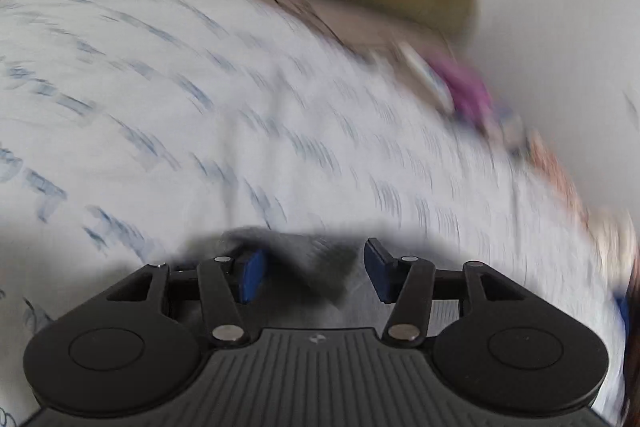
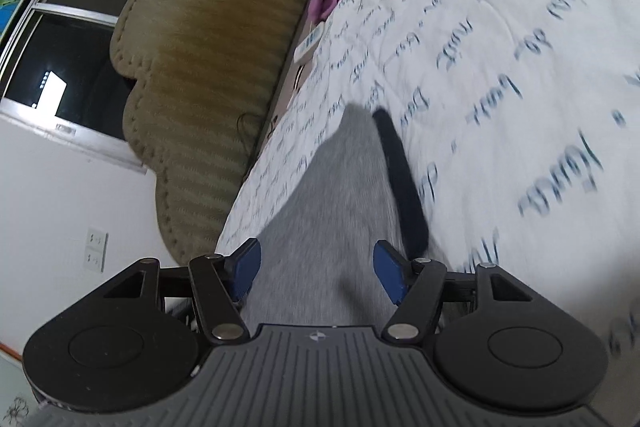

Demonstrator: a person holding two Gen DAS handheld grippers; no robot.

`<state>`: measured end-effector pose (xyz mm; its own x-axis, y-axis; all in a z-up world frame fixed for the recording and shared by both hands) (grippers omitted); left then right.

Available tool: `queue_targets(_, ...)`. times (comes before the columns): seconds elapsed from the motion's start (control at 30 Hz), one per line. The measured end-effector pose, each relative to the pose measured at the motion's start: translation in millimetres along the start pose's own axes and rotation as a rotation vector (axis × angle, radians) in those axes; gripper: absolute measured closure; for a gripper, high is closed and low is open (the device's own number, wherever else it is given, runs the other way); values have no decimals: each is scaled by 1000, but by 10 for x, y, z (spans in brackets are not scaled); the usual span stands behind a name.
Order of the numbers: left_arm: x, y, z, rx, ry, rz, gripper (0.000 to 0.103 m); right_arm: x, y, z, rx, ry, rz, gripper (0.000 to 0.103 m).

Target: Fold small clothes

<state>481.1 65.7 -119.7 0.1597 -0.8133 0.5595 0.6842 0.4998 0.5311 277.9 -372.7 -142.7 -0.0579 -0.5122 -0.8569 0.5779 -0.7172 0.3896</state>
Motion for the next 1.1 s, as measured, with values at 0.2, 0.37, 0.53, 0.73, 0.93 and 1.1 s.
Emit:
queue_targets(0.2,-317,30,617,41,-34,123,34,106,-120,308,3,-46,10,40)
queue_targets(0.37,-676,-748,1309,38,71,69,34,283,-301,577,5,-105,-12,40)
queue_targets(0.53,-1051,-1477,1741,10,-3,286,34,374,-534,690,-8,-131,-18,39)
queue_targets(0.73,-764,-1654,1525,-64,-186,311,34,171,-603,338,-60,-84,-20,40)
queue_targets(0.93,-595,-1440,1098,-92,-122,353,89,121,-550,-132,-21,-98,-58,83)
queue_targets(1.1,-568,-1391,1190,-79,-124,312,96,66,-541,-155,-12,-107,-19,93)
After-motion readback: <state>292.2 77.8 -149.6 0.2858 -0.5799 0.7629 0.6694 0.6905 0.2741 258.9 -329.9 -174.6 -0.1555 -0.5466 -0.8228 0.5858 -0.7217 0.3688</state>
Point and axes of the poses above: each gripper's, at about its wrist camera, not at the fingertips, and z roughly against the way its jaws point, x to its right, y to its top, the point moved 7 cm from there along -z, roughly the way its jaws point, and after that the axes turned 6 degrees about z, right-handed, at the moved point
